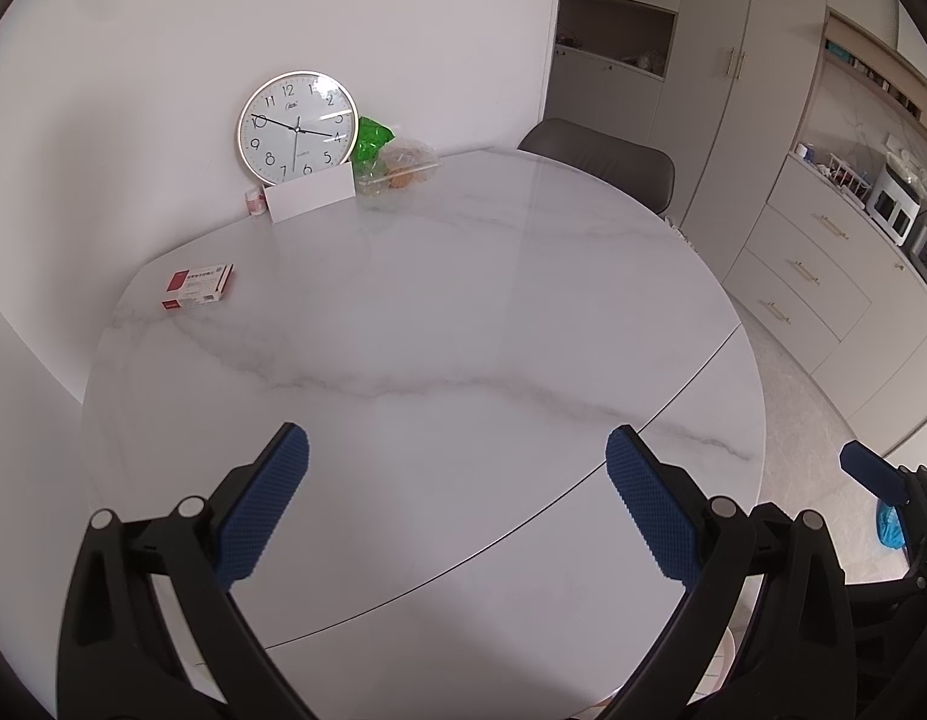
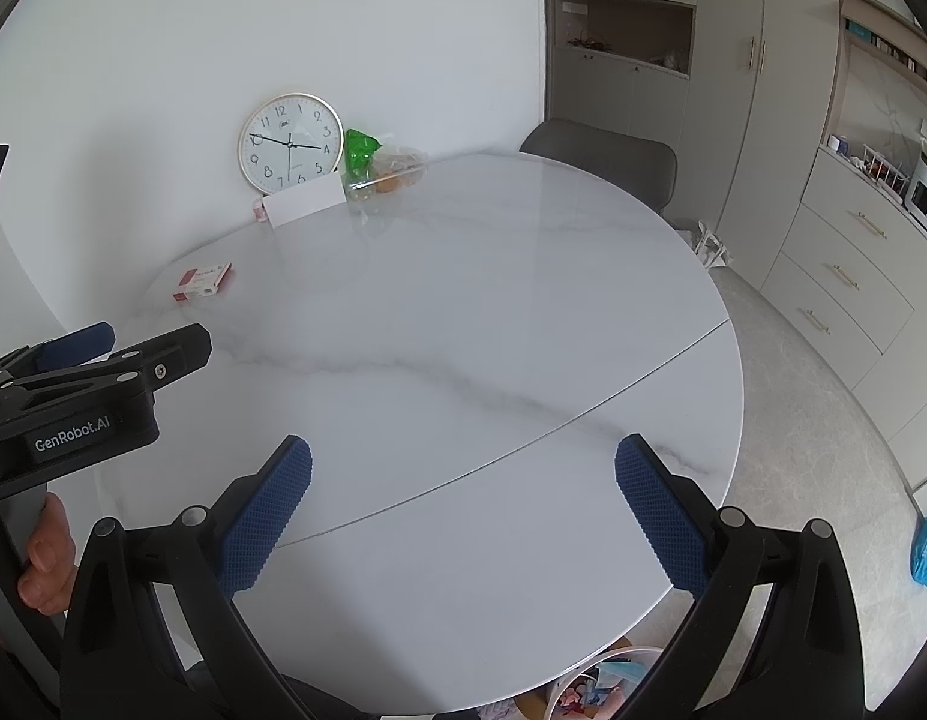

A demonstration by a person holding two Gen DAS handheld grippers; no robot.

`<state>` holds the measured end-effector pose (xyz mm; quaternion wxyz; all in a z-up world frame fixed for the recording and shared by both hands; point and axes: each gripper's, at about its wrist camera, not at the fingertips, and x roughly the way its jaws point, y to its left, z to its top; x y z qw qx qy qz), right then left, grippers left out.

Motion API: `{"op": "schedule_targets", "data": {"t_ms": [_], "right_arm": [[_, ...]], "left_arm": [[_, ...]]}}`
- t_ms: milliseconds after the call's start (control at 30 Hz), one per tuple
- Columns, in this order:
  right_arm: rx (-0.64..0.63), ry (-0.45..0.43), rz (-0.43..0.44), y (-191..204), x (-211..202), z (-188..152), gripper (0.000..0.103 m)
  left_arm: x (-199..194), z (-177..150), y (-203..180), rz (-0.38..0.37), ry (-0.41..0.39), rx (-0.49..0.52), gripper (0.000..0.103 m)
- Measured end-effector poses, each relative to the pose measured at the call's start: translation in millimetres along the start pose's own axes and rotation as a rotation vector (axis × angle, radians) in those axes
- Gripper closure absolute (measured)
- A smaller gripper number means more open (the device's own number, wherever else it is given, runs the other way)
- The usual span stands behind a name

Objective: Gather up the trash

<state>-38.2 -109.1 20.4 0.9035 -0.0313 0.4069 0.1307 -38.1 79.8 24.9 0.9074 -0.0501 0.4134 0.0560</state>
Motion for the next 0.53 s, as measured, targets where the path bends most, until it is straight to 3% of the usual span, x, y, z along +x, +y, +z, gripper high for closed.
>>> {"op": "schedule_targets", "data": {"t_ms": [533], "right_arm": [[0.000, 0.007, 0.003, -0.7, 2.9, -0.7, 0.002]], "left_arm": [[3.1, -0.8, 1.7, -0.007, 0.011, -0.020, 0.008]]}}
